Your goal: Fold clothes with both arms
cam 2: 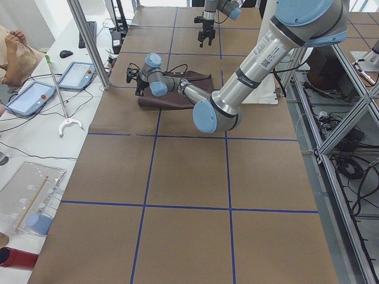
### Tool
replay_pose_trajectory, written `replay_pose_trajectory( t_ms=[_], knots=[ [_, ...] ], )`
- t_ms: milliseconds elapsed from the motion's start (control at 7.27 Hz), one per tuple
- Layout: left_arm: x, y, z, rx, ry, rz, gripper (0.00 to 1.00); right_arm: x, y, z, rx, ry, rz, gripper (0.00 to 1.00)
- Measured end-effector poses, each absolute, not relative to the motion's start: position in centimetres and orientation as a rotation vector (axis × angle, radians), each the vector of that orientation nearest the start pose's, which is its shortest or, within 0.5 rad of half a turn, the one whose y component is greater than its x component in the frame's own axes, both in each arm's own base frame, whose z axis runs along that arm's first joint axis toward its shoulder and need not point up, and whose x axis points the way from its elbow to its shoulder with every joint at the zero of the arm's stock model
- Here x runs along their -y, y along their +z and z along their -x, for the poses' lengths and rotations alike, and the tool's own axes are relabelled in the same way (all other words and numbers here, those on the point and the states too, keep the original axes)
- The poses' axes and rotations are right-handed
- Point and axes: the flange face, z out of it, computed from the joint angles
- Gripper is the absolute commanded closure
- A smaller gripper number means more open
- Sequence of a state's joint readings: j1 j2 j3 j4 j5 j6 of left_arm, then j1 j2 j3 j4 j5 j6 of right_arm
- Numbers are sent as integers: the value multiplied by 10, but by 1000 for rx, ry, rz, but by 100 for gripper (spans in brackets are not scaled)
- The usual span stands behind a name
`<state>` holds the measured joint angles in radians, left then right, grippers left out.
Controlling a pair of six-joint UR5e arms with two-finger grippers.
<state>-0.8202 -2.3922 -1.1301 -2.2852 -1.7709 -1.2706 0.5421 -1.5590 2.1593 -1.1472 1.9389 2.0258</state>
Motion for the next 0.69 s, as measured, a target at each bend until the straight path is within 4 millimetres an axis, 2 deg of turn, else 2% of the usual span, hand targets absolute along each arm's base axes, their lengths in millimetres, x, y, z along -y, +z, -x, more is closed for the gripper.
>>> replay_pose_trajectory(
  t_ms=[138, 275, 413, 550, 688],
  knots=[
    [666, 244, -462, -1052, -355, -444, 33, 327, 319, 352, 1071, 707, 290, 0],
    [651, 228, -449, -1087, -339, -445, 33, 335, 305, 367, 1097, 700, 282, 0],
    [625, 227, -429, -1123, -313, -429, 33, 344, 289, 393, 1120, 684, 282, 0],
    [599, 235, -407, -1150, -289, -415, 33, 347, 271, 425, 1130, 660, 291, 0],
    [581, 242, -392, -1165, -276, -408, 33, 349, 253, 458, 1115, 639, 302, 0]
  ],
)
